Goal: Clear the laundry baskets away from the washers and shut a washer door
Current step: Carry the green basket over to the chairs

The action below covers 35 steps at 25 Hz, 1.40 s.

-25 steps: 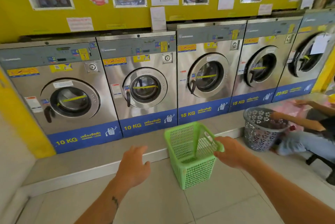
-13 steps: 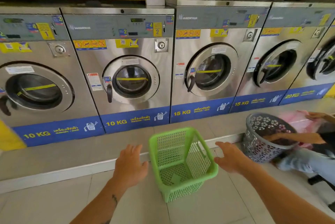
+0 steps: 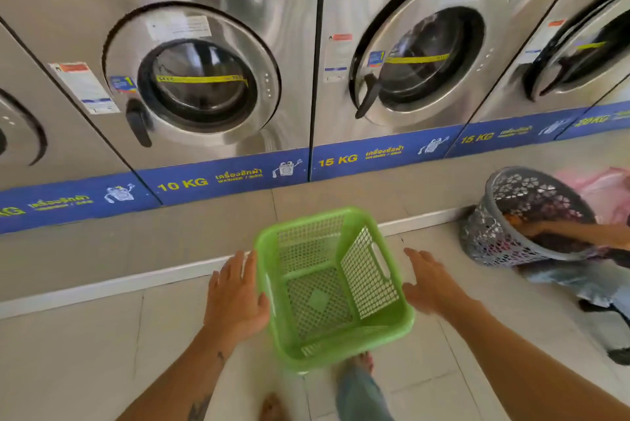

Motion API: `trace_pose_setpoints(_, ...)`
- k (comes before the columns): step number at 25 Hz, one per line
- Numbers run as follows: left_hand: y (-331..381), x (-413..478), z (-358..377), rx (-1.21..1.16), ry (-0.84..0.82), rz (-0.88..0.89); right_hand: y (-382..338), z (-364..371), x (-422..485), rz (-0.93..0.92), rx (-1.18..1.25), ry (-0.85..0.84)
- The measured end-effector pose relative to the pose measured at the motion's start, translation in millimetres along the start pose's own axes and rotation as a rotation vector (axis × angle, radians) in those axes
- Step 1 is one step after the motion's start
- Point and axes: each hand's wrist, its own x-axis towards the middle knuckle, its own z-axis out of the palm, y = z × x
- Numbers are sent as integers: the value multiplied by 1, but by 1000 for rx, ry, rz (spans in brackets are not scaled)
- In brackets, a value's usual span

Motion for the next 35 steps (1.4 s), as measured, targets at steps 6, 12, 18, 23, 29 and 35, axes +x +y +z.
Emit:
trace_pose_setpoints(6, -1, 54, 113, 34, -129, -169, 36, 86, 146, -19, 10, -107)
trace_pose_setpoints(12, 1, 91, 204, -143, -93, -394, 63, 151, 221, -41, 30, -24)
trace_pose_setpoints(18, 2, 104, 235, -245, -101, -442, 74, 167, 258, -120, 9, -2)
trace_pose_setpoints(23, 3, 81, 164, -161, -33, -555, 31, 99, 247, -234, -84, 44)
trace_pose_setpoints(29, 8, -15, 48, -102, 92, -630, -36, 2, 171, -466, -212, 46)
trace_pose_setpoints(35, -12, -144, -28, -121, 278, -848, -140, -45, 85, -792, -292, 104)
